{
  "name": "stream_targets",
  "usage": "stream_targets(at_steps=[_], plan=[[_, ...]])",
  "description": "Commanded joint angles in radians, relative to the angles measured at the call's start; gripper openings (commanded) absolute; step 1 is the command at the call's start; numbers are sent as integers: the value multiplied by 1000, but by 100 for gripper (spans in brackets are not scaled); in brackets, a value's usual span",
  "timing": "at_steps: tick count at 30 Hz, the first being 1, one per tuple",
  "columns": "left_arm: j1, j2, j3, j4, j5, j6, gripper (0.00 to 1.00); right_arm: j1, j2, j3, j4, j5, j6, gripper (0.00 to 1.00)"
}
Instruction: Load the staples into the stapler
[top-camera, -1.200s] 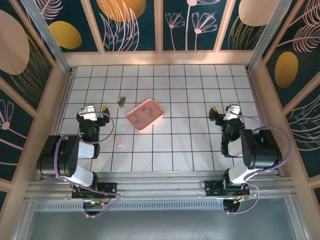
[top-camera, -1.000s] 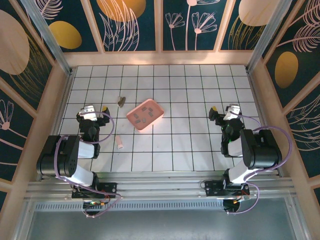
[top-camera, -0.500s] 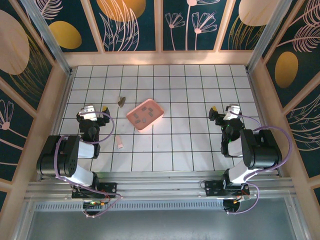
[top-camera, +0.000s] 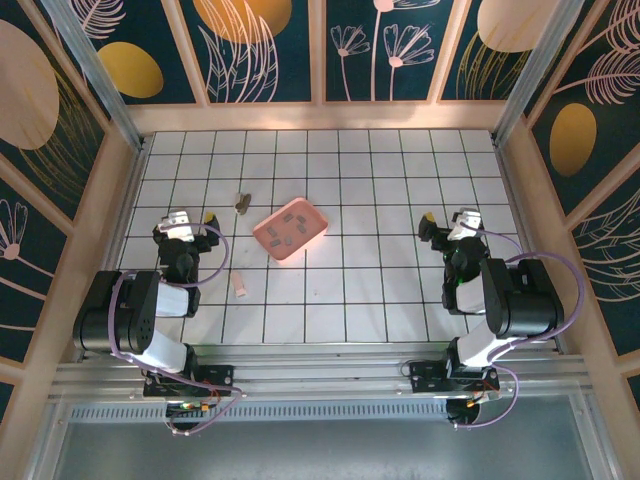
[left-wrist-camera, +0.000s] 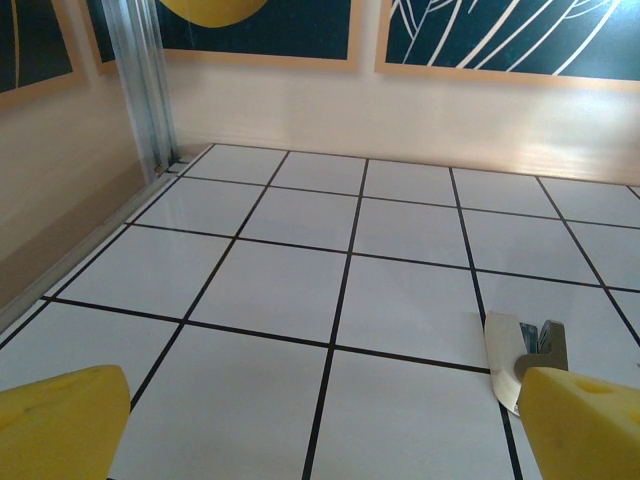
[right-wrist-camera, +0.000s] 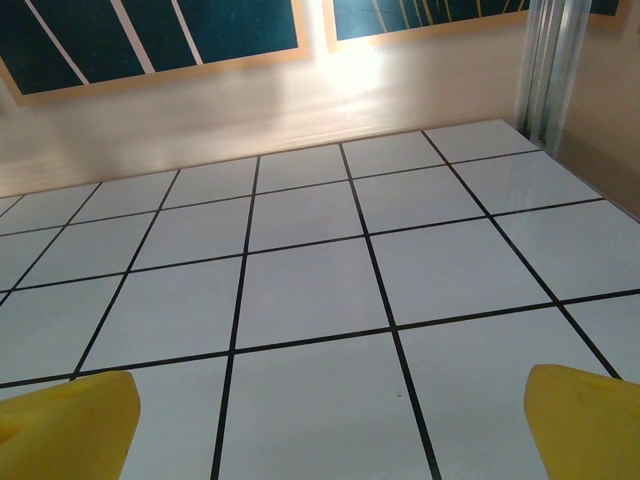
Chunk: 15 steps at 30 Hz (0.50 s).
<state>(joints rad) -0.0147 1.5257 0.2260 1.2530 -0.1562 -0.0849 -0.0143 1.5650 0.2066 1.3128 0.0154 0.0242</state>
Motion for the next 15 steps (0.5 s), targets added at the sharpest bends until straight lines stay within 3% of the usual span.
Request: stream_targets(at_steps=[1, 4, 11, 15], plan=[[5, -10, 10, 15, 17, 9, 95, -8, 1, 4, 30, 17, -4, 99], [5, -56, 42, -74, 34, 19, 85, -8, -31, 9, 3, 5, -9, 99], [0, -318, 305, -806, -26, -189, 79, 31, -344, 192, -533, -122, -5, 99], [-16, -386, 463, -1234, 8, -359, 73, 150, -405, 311, -784, -91, 45, 99]])
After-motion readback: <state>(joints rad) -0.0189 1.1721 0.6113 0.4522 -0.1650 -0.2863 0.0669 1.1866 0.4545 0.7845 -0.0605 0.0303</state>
